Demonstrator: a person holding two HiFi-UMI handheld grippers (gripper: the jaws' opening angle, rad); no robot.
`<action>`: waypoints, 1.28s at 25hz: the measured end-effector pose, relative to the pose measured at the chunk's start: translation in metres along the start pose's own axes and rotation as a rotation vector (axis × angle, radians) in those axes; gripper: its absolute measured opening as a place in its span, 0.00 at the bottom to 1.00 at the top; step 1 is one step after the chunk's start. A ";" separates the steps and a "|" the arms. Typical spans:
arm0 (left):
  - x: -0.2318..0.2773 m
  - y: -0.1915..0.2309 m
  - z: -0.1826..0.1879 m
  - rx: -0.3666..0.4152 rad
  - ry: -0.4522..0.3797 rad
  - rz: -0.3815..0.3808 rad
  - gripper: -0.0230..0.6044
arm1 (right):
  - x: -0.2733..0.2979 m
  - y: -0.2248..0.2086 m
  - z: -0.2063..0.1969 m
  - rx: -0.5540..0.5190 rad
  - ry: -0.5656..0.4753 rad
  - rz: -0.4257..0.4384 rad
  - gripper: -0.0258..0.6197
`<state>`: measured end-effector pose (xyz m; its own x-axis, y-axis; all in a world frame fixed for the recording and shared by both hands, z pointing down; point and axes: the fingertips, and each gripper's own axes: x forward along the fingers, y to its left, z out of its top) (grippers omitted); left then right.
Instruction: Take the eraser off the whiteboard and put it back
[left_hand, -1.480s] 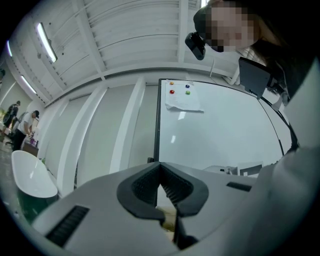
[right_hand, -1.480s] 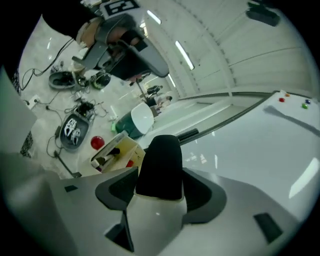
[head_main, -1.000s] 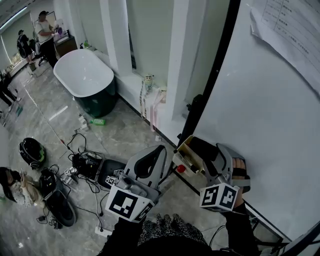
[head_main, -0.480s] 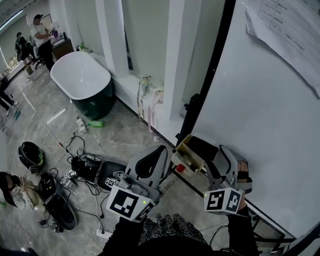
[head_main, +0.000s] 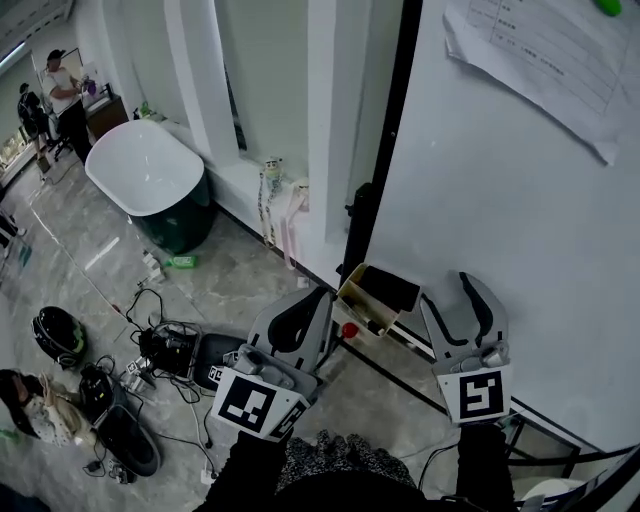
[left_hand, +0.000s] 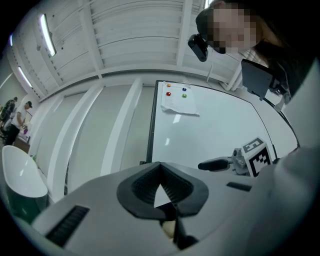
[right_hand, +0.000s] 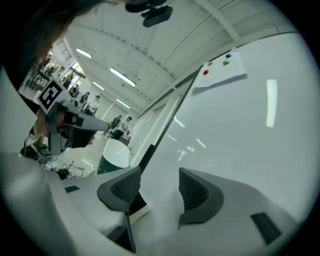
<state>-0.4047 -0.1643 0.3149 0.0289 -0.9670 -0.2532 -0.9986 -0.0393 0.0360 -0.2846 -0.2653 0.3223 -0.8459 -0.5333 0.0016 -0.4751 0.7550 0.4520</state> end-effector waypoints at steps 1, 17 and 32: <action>0.001 -0.002 0.001 0.005 0.001 -0.009 0.04 | -0.005 -0.006 0.005 0.015 -0.019 -0.021 0.40; 0.013 -0.053 0.006 0.072 0.019 -0.111 0.05 | -0.064 -0.017 0.027 0.165 -0.115 -0.176 0.05; 0.012 -0.071 0.011 0.094 0.015 -0.081 0.04 | -0.078 -0.025 0.030 0.237 -0.144 -0.156 0.05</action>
<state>-0.3336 -0.1700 0.2990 0.1097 -0.9652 -0.2375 -0.9927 -0.0944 -0.0750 -0.2138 -0.2313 0.2844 -0.7762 -0.6027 -0.1851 -0.6304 0.7454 0.2166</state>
